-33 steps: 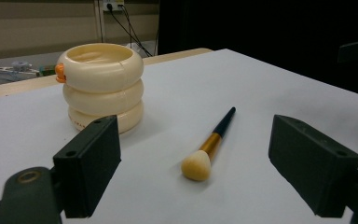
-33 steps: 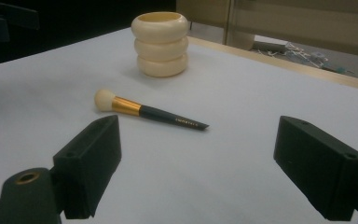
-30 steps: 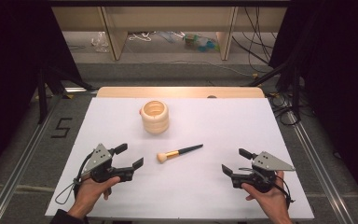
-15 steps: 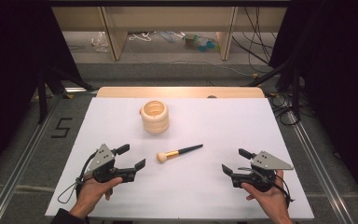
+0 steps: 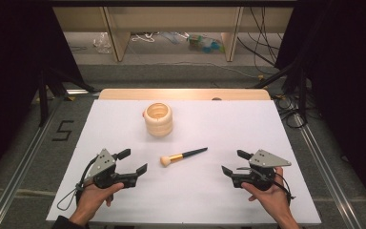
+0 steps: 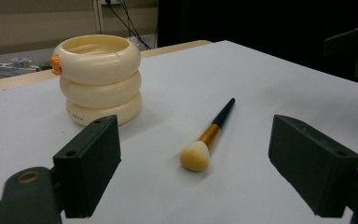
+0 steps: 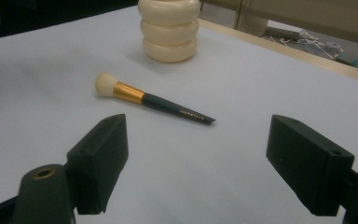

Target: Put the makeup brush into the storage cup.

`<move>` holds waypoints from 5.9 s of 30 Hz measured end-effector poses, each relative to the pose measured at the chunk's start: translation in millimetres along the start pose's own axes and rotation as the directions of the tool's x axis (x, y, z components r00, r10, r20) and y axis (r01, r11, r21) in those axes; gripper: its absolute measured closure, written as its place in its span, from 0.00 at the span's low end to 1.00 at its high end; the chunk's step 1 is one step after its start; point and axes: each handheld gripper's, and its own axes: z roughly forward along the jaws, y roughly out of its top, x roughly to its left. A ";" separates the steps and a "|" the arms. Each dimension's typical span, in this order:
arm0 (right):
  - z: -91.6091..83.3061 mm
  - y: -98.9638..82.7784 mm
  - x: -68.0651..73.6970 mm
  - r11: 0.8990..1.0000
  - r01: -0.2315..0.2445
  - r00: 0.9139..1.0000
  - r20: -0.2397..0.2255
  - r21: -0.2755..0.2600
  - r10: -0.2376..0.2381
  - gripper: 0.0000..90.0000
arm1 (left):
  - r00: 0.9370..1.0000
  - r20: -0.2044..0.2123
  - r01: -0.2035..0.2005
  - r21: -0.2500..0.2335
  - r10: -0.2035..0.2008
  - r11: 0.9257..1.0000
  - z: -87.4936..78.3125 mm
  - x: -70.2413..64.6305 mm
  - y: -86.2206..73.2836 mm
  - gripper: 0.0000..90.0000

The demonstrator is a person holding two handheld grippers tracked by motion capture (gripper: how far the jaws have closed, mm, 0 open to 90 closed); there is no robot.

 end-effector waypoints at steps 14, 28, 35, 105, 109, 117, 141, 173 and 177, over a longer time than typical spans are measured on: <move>31.0 31.2 -0.2 0.990 0.119 0.991 -0.070 0.083 -0.113 0.22 | 1.000 -0.009 0.007 0.004 -0.007 1.000 0.5 1.0 0.6 0.19; 80.5 58.5 12.0 0.944 0.217 0.958 -0.240 0.248 -0.158 0.23 | 1.000 -0.006 0.002 0.019 -0.002 1.000 3.9 0.3 0.6 0.20; 105.0 62.7 11.8 0.915 0.257 0.949 -0.260 0.310 -0.179 0.25 | 1.000 -0.018 0.019 0.032 -0.019 0.999 4.0 1.5 -1.1 0.20; 215.0 76.7 17.3 0.603 0.540 0.825 -0.512 0.587 -0.240 0.67 | 0.999 -0.028 0.019 0.042 -0.018 0.999 0.7 4.7 -1.9 0.21; 214.6 77.3 19.2 0.593 0.552 0.817 -0.521 0.586 -0.246 0.72 | 1.000 -0.020 0.019 0.037 -0.018 0.999 1.6 5.2 -2.3 0.21; 215.7 78.6 21.9 0.576 0.559 0.814 -0.527 0.596 -0.246 0.75 | 1.000 -0.021 0.018 0.036 -0.017 0.999 1.6 5.1 -2.1 0.21; 218.5 81.8 24.1 0.530 0.594 0.795 -0.541 0.606 -0.273 0.82 | 0.999 -0.031 0.022 0.045 -0.021 0.999 1.0 4.7 -2.3 0.21; 195.8 104.3 17.8 0.794 0.387 0.904 -0.362 0.468 -0.227 0.83 | 0.999 -0.041 0.016 0.049 -0.014 0.999 -0.8 5.4 -2.4 0.21; 192.6 104.6 14.6 0.849 0.351 0.911 -0.353 0.395 -0.213 0.83 | 0.999 -0.039 0.019 0.048 -0.017 0.999 -0.6 5.8 -2.8 0.21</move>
